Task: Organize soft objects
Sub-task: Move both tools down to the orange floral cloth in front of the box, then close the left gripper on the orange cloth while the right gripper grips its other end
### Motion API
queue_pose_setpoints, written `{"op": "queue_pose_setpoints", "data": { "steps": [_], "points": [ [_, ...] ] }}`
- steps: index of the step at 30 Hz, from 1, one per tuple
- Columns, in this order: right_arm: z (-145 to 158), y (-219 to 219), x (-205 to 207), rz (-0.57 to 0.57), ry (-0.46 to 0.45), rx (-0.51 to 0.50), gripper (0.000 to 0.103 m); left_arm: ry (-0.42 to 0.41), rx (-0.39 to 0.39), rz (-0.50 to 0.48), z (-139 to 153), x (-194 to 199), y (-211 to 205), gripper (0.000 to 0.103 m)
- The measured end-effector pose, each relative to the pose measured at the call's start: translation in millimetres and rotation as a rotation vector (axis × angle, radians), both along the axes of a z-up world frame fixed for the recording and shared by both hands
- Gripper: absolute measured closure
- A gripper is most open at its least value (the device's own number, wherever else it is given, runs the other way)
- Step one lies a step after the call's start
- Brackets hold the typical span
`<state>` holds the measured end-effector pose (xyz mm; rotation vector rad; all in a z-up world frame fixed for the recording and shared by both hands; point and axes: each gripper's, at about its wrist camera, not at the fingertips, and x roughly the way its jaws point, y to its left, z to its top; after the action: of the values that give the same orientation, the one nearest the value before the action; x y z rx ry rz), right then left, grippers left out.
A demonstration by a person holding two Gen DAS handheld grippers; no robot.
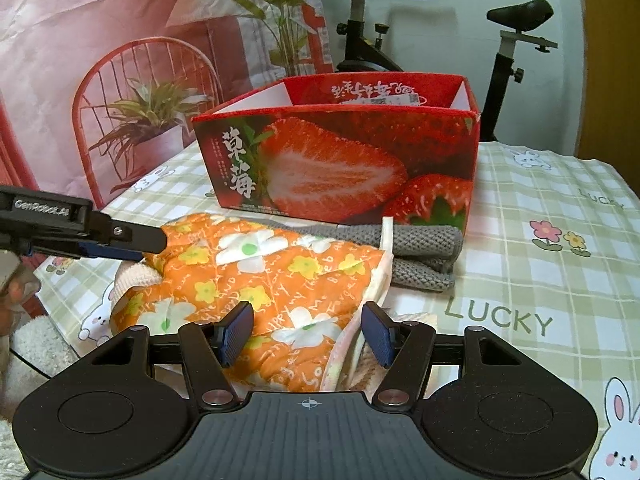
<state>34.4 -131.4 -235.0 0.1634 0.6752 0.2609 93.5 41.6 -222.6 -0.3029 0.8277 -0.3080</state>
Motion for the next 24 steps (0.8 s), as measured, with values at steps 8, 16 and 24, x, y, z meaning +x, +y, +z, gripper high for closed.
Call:
{"op": "queue_pose_setpoints", "data": {
  "steps": [8, 16, 24],
  "points": [
    [-7, 3, 0, 0.008, 0.001, -0.018, 0.045, 0.022, -0.033, 0.032, -15, 19, 0, 0.047],
    [-8, 3, 2, 0.01, 0.004, -0.025, 0.045, -0.008, -0.048, 0.018, -18, 20, 1, 0.049],
    [-7, -2, 4, 0.004, 0.006, 0.004, 0.044, -0.119, 0.046, -0.019, -5, 1, -4, 0.08]
  ]
}}
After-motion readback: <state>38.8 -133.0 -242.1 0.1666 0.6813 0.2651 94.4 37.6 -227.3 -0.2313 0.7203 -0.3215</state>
